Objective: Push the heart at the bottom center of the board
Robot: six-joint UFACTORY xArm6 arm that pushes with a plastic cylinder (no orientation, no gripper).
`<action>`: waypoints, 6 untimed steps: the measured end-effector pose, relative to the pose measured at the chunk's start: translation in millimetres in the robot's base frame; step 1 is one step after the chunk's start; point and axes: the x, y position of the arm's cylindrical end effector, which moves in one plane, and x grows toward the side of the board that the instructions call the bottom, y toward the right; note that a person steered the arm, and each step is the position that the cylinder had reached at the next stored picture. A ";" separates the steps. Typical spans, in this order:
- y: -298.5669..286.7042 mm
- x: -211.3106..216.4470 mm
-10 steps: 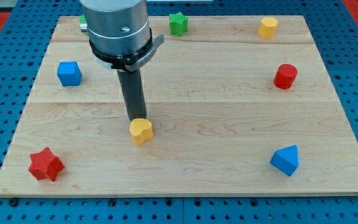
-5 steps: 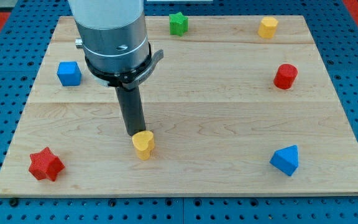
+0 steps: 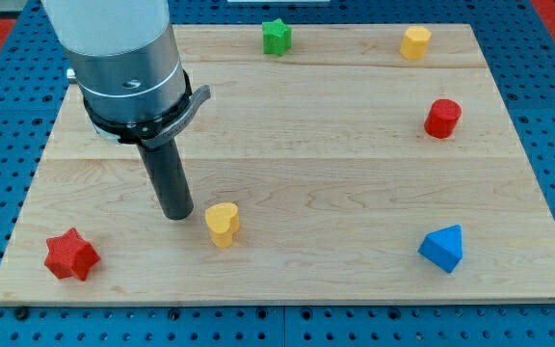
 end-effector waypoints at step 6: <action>53.3 14.7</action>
